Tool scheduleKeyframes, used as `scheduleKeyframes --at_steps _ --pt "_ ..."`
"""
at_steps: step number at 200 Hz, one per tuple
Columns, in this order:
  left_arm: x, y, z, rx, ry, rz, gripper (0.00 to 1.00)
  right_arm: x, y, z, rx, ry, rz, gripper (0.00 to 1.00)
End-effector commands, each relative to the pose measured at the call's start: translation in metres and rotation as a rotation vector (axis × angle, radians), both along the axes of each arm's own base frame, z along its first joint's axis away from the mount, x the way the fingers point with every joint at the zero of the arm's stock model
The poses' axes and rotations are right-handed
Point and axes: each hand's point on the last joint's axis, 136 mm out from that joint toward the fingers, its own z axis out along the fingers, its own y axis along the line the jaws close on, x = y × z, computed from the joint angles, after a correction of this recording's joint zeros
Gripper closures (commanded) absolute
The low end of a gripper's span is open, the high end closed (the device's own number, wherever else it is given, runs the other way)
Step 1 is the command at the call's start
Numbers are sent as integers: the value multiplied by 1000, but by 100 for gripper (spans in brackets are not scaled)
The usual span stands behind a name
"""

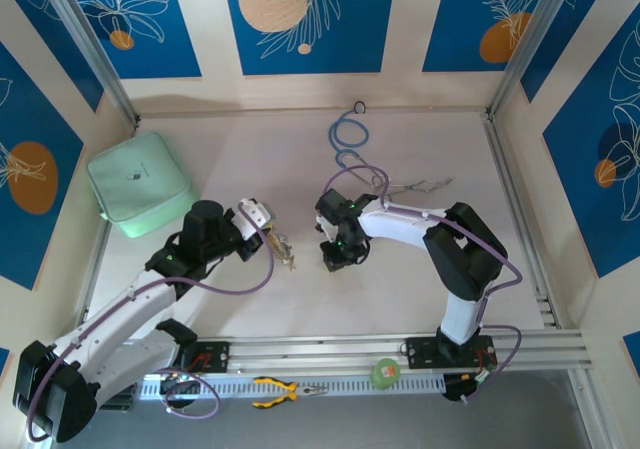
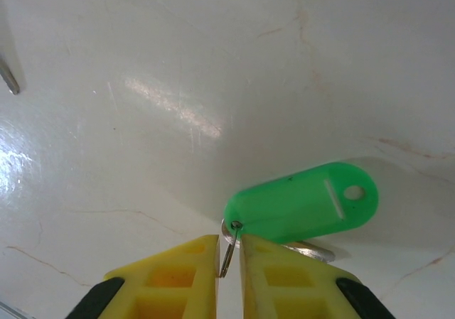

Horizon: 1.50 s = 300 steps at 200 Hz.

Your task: Put the keys on the keyring

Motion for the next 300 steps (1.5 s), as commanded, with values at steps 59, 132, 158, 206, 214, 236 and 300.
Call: scheduleKeyframes --at_steps 59,132,158,206,214,236,300 --pt "0 -4 10 -4 -47 -22 100 4 5 20 14 -45 4 100" --pt "-31 -32 25 -123 -133 -236 100 4 14 118 343 -452 229 100" --pt "-37 -40 29 -137 -159 -297 100 -9 21 145 481 -574 379 100" --pt "-55 -55 23 -117 -209 -448 100 -34 34 184 696 -810 597 100" --pt "-55 -57 22 -115 -207 -451 100 -33 35 187 701 -831 603 100" --pt "-55 -62 19 -116 -189 -469 100 -32 39 187 702 -836 616 100" --pt "-56 -70 13 -129 -33 -460 100 -26 51 183 706 -855 620 100"
